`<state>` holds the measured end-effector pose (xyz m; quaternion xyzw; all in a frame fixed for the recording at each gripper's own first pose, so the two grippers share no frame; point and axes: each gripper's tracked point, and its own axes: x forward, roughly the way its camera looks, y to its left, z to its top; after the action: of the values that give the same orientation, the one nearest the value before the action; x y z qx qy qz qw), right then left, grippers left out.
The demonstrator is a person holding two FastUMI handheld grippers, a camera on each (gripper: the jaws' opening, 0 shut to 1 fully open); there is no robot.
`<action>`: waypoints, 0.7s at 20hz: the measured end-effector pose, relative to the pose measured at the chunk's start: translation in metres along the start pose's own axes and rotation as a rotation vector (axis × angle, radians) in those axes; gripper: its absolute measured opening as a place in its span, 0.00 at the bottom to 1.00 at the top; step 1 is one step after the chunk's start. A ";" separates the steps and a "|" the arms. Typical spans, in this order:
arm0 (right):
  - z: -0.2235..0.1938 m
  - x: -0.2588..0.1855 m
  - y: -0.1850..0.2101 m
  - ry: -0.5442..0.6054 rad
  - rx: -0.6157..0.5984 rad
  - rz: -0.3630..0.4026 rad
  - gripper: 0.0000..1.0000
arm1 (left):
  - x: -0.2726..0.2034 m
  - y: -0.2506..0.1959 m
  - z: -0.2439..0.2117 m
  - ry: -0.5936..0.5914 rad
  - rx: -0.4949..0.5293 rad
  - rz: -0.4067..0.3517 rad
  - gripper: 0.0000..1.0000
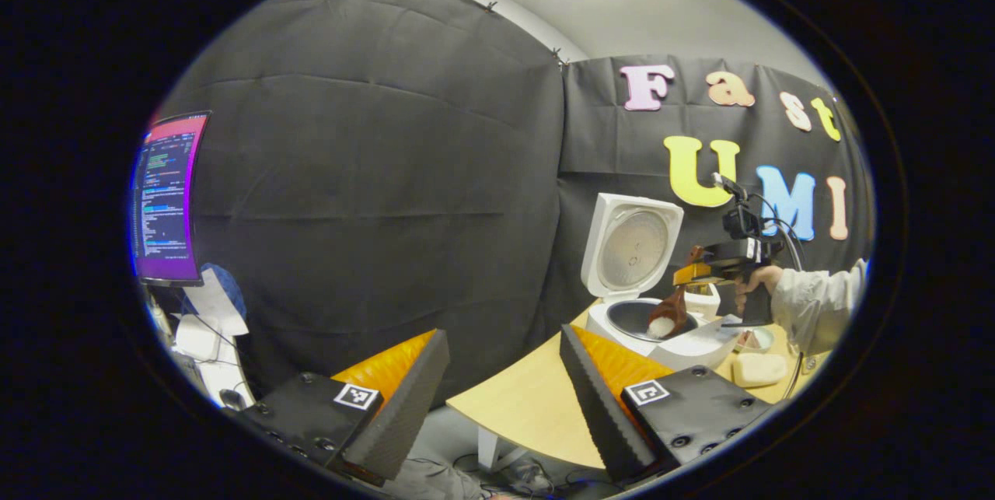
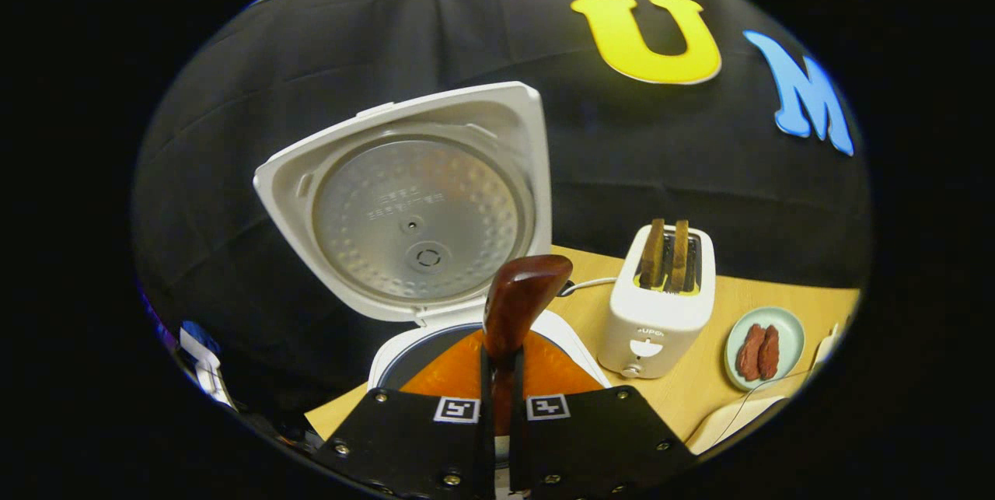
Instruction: Close the left gripper, press the button to open the rice cooker; take a wooden spoon from the chopstick holder with the right hand, scoop a spoonful of rice and pour it into the rice cooker, then put the wooden spoon back into the chopstick holder.
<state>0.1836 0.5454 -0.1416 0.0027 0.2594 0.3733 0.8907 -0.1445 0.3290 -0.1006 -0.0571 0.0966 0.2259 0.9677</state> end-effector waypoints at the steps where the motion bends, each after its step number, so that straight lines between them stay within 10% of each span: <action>1: 0.002 -0.001 0.005 -0.002 -0.042 0.002 0.08 | 0.000 0.000 0.000 -0.001 -0.001 -0.001 1.00; 14: 0.042 -0.032 0.040 -0.199 -0.710 -0.126 0.08 | -0.006 0.002 0.004 -0.014 0.002 -0.009 1.00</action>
<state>0.1579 0.5606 -0.0831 -0.2859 0.0254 0.3825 0.8782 -0.1500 0.3289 -0.0958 -0.0548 0.0897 0.2220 0.9694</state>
